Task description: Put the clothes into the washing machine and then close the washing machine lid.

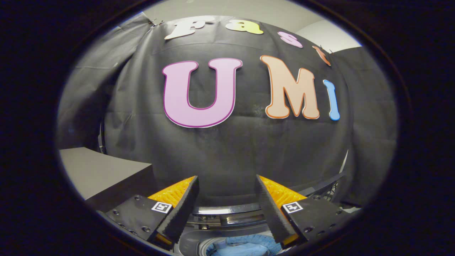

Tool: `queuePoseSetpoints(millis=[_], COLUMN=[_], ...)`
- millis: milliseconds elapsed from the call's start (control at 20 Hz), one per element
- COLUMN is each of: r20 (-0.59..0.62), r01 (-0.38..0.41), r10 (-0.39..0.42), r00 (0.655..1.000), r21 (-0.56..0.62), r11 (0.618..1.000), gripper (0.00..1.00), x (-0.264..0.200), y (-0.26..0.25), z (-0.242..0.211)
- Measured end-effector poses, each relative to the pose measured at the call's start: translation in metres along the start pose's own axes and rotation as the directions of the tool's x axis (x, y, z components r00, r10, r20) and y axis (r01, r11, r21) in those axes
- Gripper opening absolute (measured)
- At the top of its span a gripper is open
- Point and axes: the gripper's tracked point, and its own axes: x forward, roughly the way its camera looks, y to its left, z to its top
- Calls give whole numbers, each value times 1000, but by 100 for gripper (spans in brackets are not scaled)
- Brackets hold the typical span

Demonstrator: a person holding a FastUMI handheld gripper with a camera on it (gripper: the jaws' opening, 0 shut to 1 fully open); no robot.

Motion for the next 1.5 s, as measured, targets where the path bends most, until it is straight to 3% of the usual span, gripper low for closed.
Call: queuePoseSetpoints(millis=[200, 750, 1150, 1500], r20=[29, -42, -69, -129], r01=[33, 55, -19, -97], r10=[-32, -55, 18, 81], r00=[999, 998, 997, 988], r21=[-22, 0, -10, -122], r11=[999, 998, 1000, 988], gripper=[97, 98, 98, 99], x=[-30, -98, -136, -194], y=[-4, -12, 6, 19], z=[-16, -77, -99, -129])
